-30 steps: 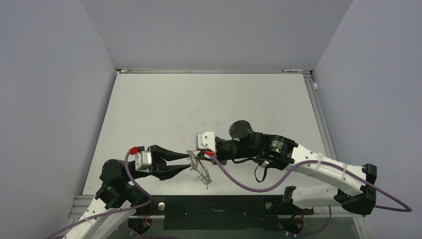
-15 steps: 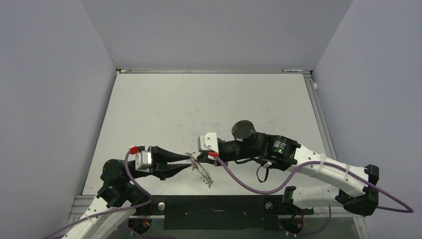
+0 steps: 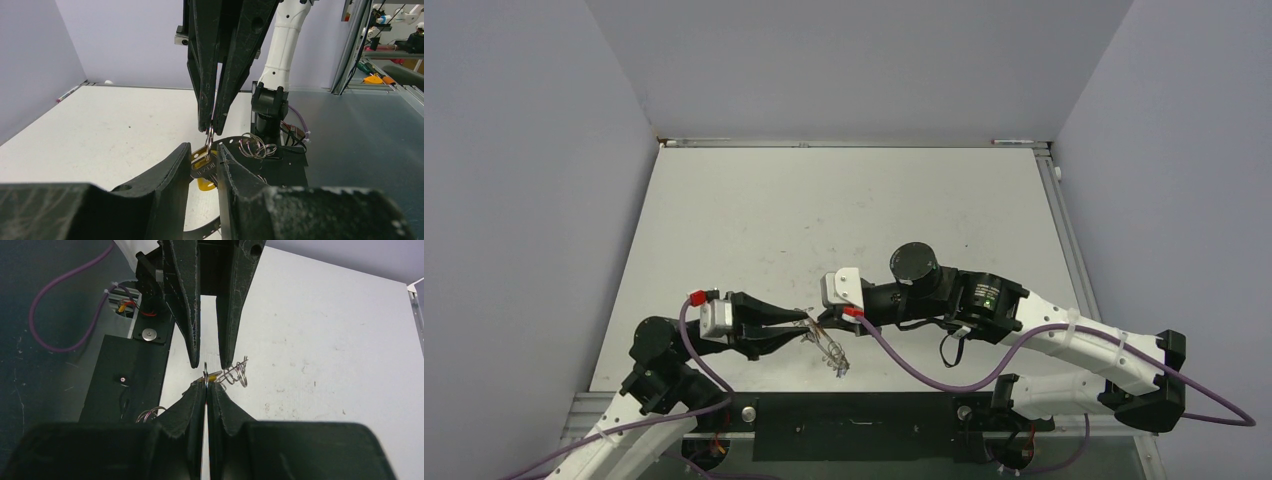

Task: Put the keys on the keyring

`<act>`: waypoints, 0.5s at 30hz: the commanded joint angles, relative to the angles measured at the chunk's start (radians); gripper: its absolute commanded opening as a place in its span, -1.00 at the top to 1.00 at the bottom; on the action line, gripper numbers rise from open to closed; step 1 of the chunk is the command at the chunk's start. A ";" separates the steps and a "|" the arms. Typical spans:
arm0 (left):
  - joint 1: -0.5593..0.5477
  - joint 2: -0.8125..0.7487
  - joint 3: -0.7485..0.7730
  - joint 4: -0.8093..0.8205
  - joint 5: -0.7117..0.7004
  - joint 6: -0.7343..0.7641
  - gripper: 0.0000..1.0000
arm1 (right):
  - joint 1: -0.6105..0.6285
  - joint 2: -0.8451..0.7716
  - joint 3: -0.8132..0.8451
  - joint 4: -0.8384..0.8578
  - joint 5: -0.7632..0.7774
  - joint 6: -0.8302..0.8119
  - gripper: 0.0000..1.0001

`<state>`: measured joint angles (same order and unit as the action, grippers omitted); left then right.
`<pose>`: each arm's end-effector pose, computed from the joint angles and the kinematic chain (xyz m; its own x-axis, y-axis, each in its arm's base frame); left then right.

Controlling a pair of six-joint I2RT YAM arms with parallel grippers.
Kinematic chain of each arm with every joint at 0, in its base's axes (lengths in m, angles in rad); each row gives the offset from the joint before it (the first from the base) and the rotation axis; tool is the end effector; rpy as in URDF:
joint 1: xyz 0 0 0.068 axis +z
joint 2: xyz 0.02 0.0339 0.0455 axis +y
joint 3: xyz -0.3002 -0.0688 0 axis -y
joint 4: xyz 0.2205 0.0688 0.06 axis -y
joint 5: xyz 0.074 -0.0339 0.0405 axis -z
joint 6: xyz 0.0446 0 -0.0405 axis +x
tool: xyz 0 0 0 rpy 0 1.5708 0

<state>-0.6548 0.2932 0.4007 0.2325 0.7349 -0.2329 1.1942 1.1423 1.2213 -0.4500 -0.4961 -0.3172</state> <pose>0.0186 -0.0520 0.3193 0.0374 -0.2446 -0.9689 0.9885 0.1511 0.0000 0.0596 0.2085 0.4227 0.1793 -0.2925 -0.9393 -0.9736 -0.1898 -0.1267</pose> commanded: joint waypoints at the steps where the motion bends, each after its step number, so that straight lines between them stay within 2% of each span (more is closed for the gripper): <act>1: -0.005 0.016 -0.003 0.041 0.008 -0.014 0.57 | 0.009 -0.012 0.050 0.095 -0.020 0.009 0.89; 8: -0.005 0.016 -0.005 0.042 0.007 -0.013 0.78 | 0.013 -0.006 0.048 0.104 -0.027 0.010 0.89; 11: -0.004 0.015 -0.004 0.041 0.005 -0.010 1.00 | 0.013 -0.010 0.042 0.114 -0.027 0.012 0.90; 15: -0.005 0.004 -0.003 0.038 0.001 -0.005 1.00 | 0.014 -0.030 0.017 0.153 0.003 0.021 0.89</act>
<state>-0.6556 0.3023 0.3981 0.2367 0.7418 -0.2344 1.1992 1.1423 1.2217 -0.4255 -0.4908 -0.3103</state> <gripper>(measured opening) 0.005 0.058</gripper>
